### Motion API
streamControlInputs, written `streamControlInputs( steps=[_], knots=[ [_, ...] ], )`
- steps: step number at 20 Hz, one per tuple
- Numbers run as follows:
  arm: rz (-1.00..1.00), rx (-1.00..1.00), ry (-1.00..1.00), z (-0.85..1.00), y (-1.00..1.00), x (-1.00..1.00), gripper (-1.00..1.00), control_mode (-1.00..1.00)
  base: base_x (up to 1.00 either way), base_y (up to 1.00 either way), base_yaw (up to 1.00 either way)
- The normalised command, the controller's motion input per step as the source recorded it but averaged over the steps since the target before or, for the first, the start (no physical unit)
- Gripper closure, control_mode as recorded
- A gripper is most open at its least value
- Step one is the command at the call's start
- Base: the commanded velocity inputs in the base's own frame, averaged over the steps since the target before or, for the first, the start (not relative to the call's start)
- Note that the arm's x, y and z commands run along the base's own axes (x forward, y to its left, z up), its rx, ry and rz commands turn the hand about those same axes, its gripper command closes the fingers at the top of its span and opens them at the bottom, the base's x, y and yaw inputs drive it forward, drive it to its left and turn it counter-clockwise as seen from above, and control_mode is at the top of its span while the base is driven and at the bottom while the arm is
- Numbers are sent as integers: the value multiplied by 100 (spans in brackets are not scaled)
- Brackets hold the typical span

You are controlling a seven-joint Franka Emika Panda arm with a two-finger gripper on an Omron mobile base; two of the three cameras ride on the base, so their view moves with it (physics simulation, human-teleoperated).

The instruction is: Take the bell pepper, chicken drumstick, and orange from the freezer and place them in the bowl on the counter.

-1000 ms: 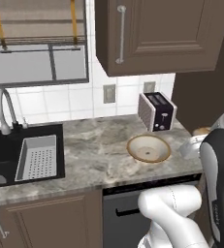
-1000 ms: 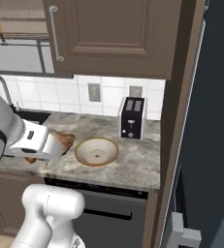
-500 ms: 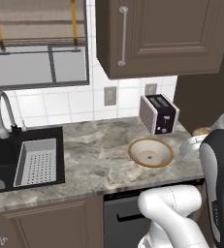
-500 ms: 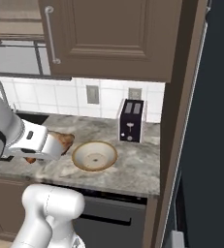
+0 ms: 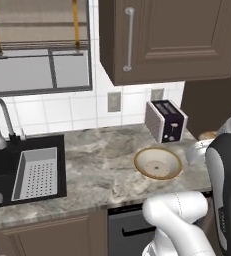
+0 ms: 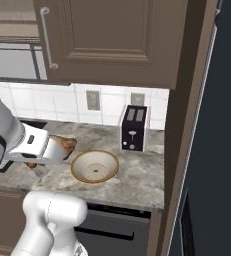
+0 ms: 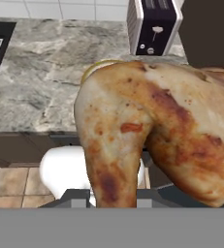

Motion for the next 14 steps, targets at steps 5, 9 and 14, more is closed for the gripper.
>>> streamControlInputs(
  steps=[5,9,14],
  knots=[
    [0,0,0,0,0,0,100,100,53,0,-1],
    [0,0,0,0,0,0,100,100,42,0,0],
    [0,0,0,0,0,26,100,-100,16,0,0]
  ],
)
